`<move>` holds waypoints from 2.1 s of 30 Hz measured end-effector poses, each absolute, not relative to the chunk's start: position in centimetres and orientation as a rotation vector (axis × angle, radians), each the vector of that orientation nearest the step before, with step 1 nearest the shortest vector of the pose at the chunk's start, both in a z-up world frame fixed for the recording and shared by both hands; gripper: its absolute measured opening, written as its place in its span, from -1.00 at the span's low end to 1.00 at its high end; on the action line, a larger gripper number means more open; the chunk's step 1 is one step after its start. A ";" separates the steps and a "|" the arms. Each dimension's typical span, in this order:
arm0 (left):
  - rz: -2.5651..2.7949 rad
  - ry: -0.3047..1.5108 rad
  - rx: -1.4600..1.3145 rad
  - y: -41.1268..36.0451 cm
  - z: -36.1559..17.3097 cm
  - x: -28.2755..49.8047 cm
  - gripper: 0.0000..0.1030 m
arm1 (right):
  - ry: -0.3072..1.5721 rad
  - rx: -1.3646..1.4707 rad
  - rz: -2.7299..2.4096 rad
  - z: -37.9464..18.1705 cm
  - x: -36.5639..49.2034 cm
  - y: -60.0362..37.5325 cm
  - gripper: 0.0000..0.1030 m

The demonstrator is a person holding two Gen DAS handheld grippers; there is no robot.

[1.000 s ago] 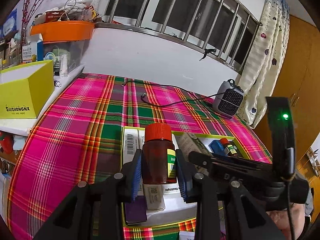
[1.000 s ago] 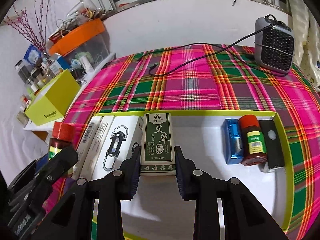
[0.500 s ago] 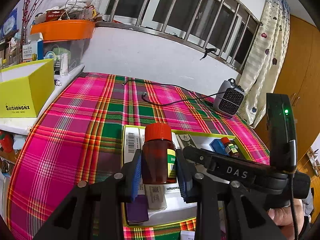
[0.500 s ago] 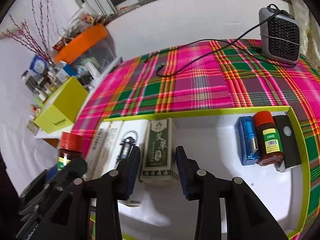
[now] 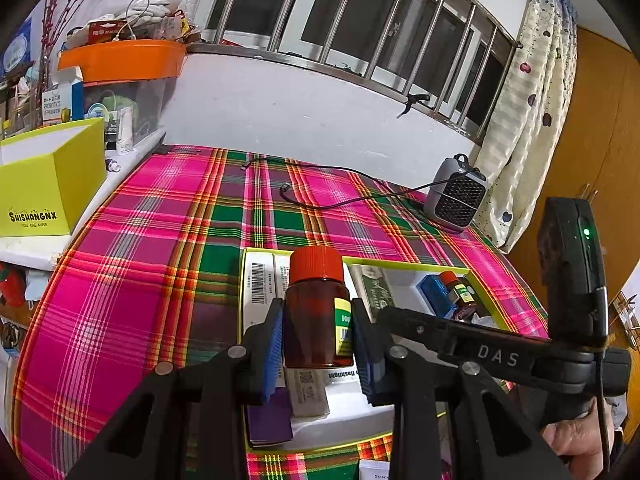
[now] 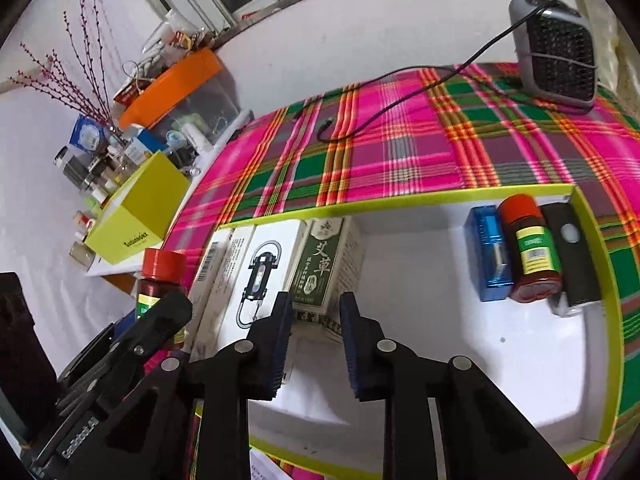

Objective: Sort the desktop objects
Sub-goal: 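Open the right gripper to release the green box and withdraw it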

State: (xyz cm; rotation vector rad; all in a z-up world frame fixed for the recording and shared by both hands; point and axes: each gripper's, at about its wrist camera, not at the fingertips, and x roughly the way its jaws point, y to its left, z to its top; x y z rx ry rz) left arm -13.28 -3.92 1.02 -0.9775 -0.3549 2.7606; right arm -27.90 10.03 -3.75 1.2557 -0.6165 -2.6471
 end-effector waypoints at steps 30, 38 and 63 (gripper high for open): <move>2.726 -0.296 -1.009 -1.7 0.1 -13.4 -0.37 | -0.638 1.034 -2.743 -2.3 -21.6 15.2 -0.58; 2.704 -0.285 -1.061 -0.5 0.5 -13.4 -0.37 | -0.707 0.965 -2.808 -2.1 -20.1 17.9 -0.57; 2.491 -0.270 -1.297 6.8 -0.1 -19.0 -0.37 | -0.825 0.888 -2.917 -1.3 -17.6 21.5 -0.56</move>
